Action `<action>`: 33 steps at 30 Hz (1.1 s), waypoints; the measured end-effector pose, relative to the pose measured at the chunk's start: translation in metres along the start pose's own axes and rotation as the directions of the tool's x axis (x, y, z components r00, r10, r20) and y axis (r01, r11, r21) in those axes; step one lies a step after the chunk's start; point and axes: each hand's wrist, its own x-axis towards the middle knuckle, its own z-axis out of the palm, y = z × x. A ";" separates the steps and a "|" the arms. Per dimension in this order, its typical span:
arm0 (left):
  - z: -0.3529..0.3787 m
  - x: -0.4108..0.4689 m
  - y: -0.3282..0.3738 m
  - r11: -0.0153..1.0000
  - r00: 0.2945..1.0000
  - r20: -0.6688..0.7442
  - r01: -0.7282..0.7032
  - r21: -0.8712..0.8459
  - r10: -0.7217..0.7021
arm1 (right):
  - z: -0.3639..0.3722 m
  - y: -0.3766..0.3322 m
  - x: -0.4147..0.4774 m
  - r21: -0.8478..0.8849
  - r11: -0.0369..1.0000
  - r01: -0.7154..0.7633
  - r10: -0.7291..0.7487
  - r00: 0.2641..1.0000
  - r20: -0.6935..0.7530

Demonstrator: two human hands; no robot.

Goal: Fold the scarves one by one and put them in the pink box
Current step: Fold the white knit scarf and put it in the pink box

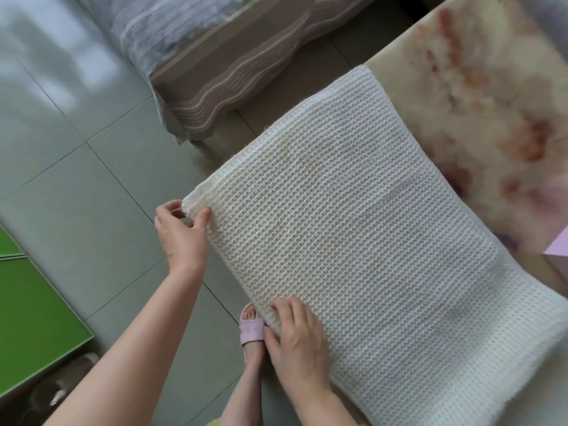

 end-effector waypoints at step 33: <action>-0.009 0.034 0.011 0.958 0.998 -0.021 -0.056 0.282 0.064 | -0.014 0.032 0.012 0.184 0.982 0.052 -0.064 0.996 0.061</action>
